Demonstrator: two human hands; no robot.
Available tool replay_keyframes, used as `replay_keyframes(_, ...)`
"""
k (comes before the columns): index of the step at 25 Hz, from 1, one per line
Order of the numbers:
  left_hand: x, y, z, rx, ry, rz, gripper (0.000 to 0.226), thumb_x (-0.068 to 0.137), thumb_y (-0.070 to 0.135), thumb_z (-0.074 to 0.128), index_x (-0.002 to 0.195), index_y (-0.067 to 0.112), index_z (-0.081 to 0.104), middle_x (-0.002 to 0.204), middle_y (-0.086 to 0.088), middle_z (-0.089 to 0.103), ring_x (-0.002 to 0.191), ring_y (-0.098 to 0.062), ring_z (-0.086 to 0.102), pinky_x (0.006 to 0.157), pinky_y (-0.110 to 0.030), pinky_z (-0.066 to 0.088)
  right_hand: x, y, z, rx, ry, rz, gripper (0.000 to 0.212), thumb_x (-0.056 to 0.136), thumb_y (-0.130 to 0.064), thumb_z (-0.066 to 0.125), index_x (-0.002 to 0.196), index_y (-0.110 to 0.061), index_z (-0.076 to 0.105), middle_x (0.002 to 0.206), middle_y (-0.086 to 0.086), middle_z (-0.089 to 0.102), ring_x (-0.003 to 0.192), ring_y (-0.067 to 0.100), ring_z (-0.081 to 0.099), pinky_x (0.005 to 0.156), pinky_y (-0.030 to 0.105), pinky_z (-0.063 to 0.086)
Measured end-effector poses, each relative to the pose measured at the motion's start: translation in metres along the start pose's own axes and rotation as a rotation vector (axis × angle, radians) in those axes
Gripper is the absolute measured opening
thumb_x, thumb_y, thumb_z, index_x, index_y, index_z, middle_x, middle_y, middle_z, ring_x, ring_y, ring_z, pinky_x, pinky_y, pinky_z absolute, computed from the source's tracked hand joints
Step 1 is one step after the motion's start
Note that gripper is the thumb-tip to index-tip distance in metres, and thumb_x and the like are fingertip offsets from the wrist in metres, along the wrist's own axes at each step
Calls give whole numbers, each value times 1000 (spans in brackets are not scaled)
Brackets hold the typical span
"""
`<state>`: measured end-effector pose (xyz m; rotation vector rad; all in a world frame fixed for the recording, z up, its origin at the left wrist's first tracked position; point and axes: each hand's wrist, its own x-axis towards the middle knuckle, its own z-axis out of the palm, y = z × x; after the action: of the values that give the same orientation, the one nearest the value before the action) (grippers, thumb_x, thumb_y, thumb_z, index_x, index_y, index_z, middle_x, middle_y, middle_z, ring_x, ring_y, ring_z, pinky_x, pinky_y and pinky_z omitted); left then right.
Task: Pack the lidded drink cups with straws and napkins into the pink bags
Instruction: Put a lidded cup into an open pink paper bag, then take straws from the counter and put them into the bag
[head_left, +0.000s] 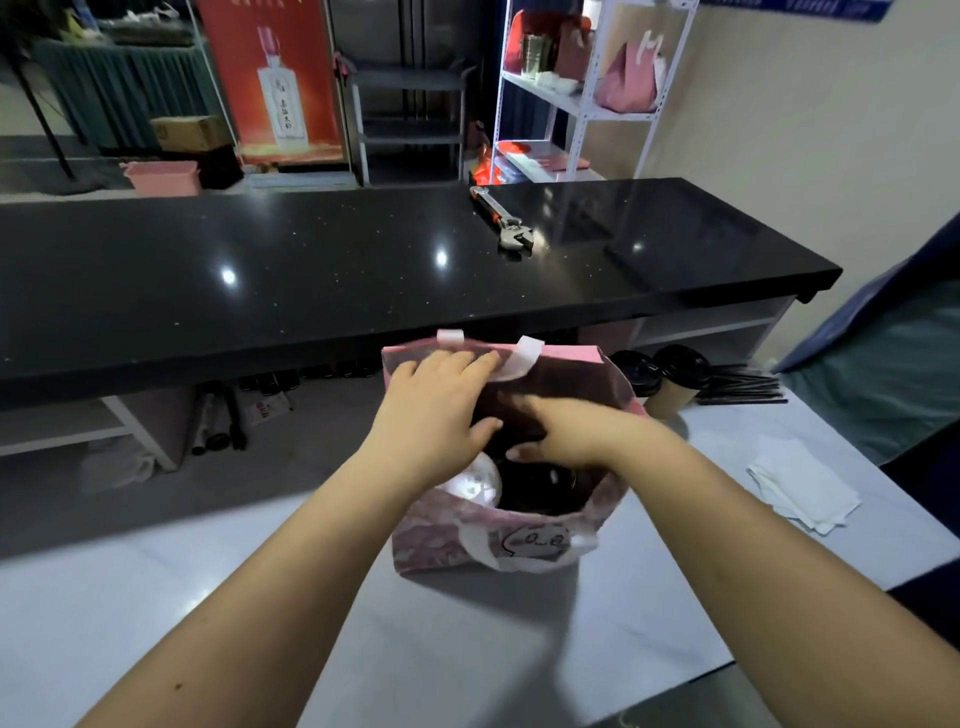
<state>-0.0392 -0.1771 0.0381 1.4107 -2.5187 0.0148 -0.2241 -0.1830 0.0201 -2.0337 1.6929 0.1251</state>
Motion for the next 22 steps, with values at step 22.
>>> replay_keyframes(22, 46, 389, 141, -245, -42, -27, 37, 89, 34, 52, 125, 28, 54, 121, 4, 58, 115, -23, 49, 92, -38, 34, -275, 307, 65, 128, 751, 237, 29, 83, -18, 69, 111, -19, 66, 114, -5, 66, 116, 21, 49, 96, 40, 42)
